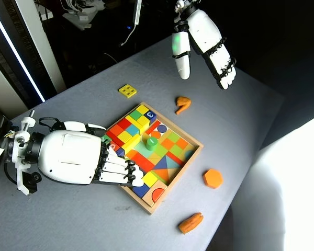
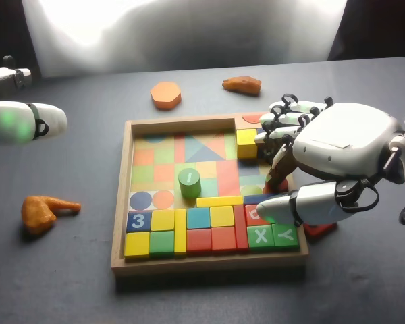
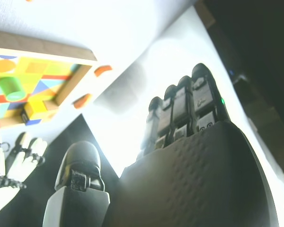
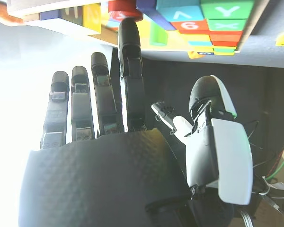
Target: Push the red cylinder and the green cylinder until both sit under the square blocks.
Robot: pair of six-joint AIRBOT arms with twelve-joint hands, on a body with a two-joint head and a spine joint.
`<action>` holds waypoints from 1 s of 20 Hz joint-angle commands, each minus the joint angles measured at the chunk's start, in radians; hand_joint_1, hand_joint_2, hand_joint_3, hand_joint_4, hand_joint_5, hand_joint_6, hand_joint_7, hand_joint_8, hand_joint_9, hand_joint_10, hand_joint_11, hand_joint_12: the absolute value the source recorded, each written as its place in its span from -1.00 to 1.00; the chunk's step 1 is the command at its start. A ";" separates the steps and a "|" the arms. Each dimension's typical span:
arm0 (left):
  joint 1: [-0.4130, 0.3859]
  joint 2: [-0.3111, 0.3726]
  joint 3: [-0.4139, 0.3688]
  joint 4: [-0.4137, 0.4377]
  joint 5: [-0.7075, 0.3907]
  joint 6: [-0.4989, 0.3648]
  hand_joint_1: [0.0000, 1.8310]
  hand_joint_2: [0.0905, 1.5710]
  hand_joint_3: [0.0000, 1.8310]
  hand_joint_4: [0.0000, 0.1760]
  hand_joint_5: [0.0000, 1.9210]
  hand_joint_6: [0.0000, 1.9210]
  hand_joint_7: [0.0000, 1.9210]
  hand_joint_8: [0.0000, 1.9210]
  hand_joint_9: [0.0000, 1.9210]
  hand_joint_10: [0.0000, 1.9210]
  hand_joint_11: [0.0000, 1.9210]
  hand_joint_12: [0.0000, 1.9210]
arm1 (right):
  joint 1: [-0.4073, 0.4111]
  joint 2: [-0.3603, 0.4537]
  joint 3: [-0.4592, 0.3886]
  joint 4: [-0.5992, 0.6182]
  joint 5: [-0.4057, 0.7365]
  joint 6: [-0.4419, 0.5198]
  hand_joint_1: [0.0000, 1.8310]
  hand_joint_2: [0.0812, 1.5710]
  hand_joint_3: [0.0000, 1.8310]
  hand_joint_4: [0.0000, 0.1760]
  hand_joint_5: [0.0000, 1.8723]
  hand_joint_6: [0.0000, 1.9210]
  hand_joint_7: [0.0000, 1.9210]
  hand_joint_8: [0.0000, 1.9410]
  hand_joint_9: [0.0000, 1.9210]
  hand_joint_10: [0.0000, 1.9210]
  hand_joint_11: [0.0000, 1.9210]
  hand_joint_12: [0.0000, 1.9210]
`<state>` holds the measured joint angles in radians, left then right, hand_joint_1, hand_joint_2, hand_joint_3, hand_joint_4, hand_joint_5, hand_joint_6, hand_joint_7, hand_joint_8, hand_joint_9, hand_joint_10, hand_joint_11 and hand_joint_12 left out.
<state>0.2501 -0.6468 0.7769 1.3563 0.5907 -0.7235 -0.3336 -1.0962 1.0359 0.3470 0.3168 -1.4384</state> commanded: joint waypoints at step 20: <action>-0.013 0.002 0.008 0.059 0.020 -0.001 -1.00 0.64 -1.00 -0.56 -0.96 -1.00 -1.00 -1.00 -1.00 -1.00 -1.00 -0.90 | 0.123 0.006 -0.004 -0.006 0.058 0.008 -0.97 0.44 -1.00 -1.00 0.03 -1.00 -0.59 -1.00 -0.77 -0.99 -1.00 -0.68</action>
<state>0.2501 -0.6468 0.7769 1.3563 0.5919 -0.7235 -0.2230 -1.1042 1.0374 0.3473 0.2699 -1.4342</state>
